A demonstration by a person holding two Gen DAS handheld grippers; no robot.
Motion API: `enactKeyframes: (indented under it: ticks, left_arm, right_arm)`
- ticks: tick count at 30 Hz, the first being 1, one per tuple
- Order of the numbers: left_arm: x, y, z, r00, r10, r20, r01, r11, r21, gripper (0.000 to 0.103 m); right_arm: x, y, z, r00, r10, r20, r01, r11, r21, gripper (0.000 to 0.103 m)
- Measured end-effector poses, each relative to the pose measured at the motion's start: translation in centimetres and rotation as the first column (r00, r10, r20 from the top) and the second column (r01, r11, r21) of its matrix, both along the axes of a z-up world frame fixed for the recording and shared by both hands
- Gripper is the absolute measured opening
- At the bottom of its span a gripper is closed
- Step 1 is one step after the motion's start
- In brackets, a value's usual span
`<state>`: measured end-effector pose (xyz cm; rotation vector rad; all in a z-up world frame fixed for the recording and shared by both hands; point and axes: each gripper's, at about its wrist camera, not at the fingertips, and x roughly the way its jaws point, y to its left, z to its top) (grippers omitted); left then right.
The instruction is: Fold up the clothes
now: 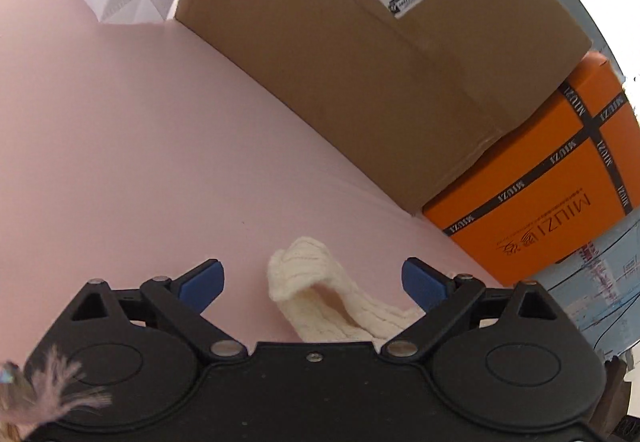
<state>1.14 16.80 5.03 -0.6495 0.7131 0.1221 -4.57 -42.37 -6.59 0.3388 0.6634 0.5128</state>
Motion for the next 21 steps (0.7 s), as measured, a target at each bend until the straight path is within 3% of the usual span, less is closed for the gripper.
enactKeyframes:
  ticks: [3, 5, 7, 8, 10, 12, 13, 17, 21]
  left_arm:
    - [1.4, -0.7, -1.2, 0.999, -0.032, -0.003, 0.032, 0.999, -0.003, 0.094]
    - [1.8, -1.7, -1.3, 0.997, -0.080, 0.013, 0.079, 0.994, 0.071, 0.074]
    - [2.1, -2.6, -1.5, 0.993, -0.121, 0.014, 0.118, 0.984, 0.135, 0.046]
    - [2.1, -2.9, -1.6, 0.990, -0.141, 0.011, 0.137, 0.977, 0.162, 0.042]
    - [2.1, -3.5, -1.6, 0.984, -0.175, 0.021, 0.168, 0.966, 0.198, 0.029]
    - [2.0, -3.8, -1.6, 0.979, -0.201, 0.038, 0.189, 0.958, 0.215, 0.023]
    - [2.0, -4.0, -1.5, 0.976, -0.214, 0.047, 0.199, 0.954, 0.224, 0.021]
    - [2.6, -4.0, -0.8, 0.966, -0.226, 0.127, 0.193, 0.953, 0.233, 0.018]
    - [3.6, -4.5, 0.1, 0.946, -0.257, 0.199, 0.193, 0.936, 0.294, 0.018]
  right_arm:
    - [1.5, 0.2, -0.9, 0.997, -0.066, -0.039, 0.067, 0.998, 0.020, 0.084]
    - [2.0, 0.9, -0.9, 0.999, -0.037, -0.026, 0.037, 0.999, 0.011, 0.084]
    - [2.2, 1.7, -1.0, 1.000, -0.009, -0.013, 0.009, 1.000, -0.017, 0.083]
    - [2.2, 2.2, -1.0, 1.000, 0.001, -0.004, -0.001, 0.999, -0.040, 0.079]
    - [2.4, 3.0, -1.0, 1.000, 0.026, 0.012, -0.024, 0.996, -0.084, 0.039]
    - [2.5, 3.4, -1.1, 0.998, 0.053, 0.027, -0.050, 0.992, -0.112, 0.021]
    - [2.4, 3.5, -1.2, 0.998, 0.057, 0.035, -0.053, 0.992, -0.115, 0.017]
    - [2.5, 3.8, -0.8, 0.995, 0.035, 0.092, -0.021, 0.989, -0.147, 0.014]
    - [3.3, 4.1, -0.5, 0.990, 0.003, 0.143, 0.023, 0.983, -0.181, 0.014]
